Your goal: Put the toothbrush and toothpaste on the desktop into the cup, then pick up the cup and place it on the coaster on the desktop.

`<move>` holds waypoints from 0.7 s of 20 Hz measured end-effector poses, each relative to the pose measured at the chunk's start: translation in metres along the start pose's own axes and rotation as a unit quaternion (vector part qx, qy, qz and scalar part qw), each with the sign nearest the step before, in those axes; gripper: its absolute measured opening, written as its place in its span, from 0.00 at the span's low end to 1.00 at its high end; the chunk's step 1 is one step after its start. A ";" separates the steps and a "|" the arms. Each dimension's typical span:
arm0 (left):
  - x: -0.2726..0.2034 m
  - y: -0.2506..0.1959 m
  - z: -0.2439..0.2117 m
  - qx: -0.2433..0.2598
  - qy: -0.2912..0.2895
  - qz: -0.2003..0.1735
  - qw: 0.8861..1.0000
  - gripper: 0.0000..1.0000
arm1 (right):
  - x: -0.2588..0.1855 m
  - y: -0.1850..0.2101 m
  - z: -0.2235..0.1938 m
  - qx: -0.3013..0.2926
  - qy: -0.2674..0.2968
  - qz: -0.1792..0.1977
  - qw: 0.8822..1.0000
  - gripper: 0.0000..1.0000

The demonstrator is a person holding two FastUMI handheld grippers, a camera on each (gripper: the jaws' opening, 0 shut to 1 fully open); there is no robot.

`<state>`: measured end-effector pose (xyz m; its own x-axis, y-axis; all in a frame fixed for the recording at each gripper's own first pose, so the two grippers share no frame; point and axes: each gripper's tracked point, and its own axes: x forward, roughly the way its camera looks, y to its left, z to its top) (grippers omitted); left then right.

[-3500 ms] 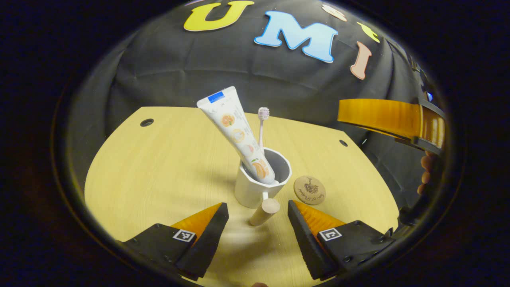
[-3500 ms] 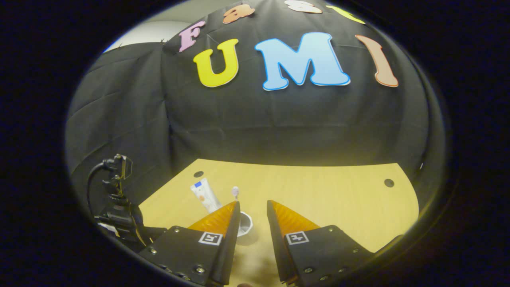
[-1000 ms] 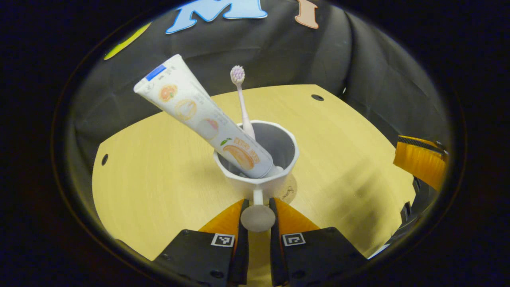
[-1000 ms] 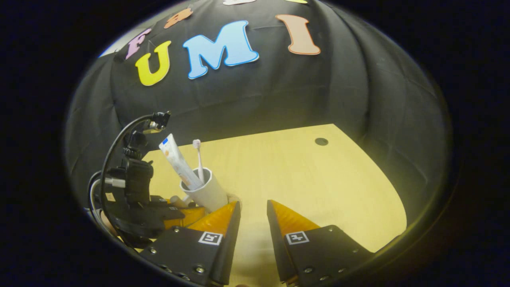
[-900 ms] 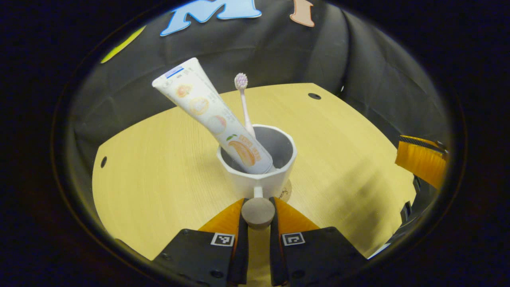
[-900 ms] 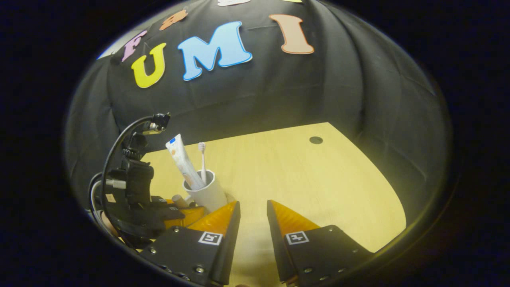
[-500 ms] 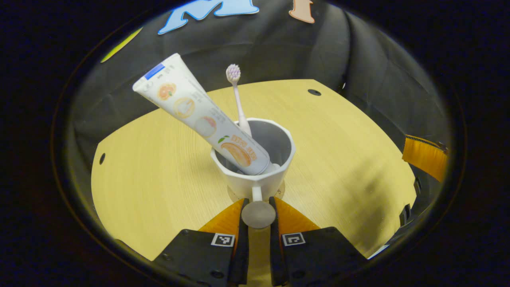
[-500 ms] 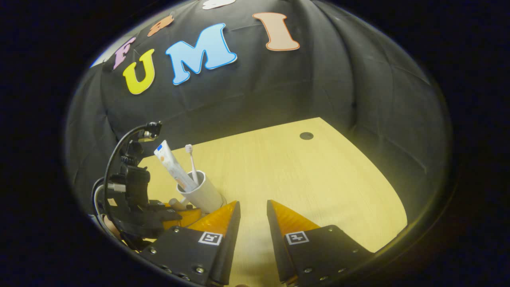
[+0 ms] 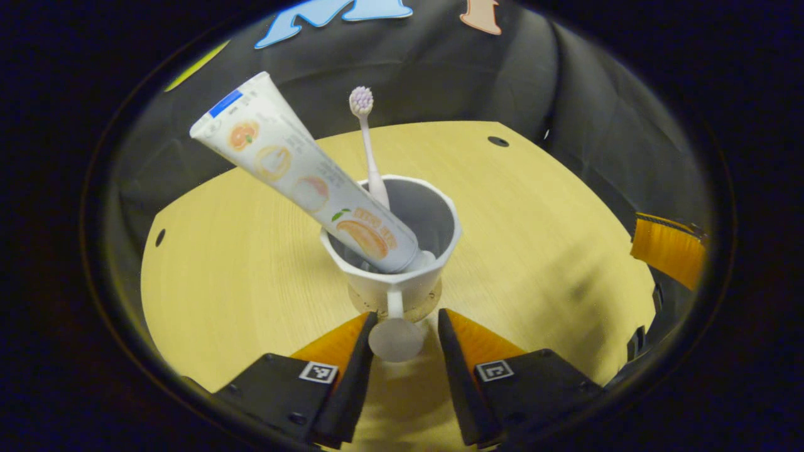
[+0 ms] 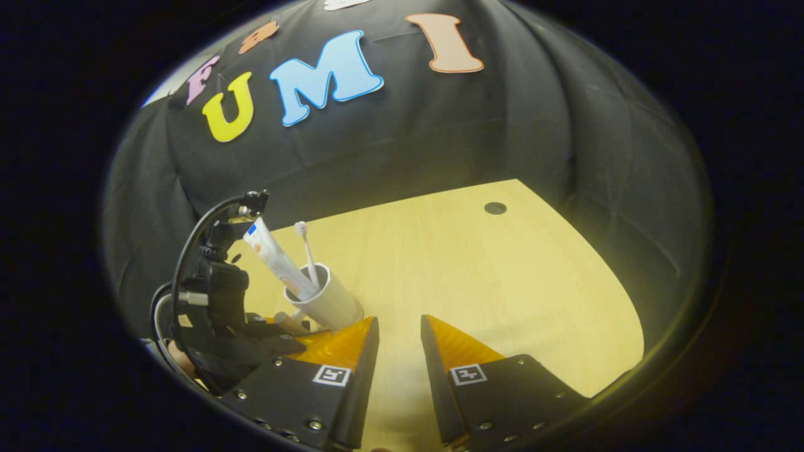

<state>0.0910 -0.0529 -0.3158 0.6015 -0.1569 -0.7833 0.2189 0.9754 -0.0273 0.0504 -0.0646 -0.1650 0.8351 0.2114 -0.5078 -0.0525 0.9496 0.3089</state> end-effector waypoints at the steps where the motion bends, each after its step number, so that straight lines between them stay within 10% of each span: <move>1: -0.007 -0.003 0.001 -0.007 -0.008 -0.002 1.000 0.77 | -0.001 0.000 0.001 0.000 -0.002 0.002 1.000 0.43; 4: -0.030 -0.004 0.016 -0.024 -0.052 0.005 0.998 0.98 | -0.006 0.000 0.012 -0.010 -0.014 0.005 1.000 0.43; 14: -0.168 0.029 0.085 -0.050 -0.290 0.075 0.953 0.96 | -0.045 0.040 0.080 -0.104 -0.134 0.008 0.985 0.43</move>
<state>0.0616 -0.0115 -0.1323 0.9503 -0.0458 -0.3079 0.0406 0.9989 -0.0232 0.0548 -0.0543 -0.0657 0.9468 0.1837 -0.2643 -0.1539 0.9796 0.1295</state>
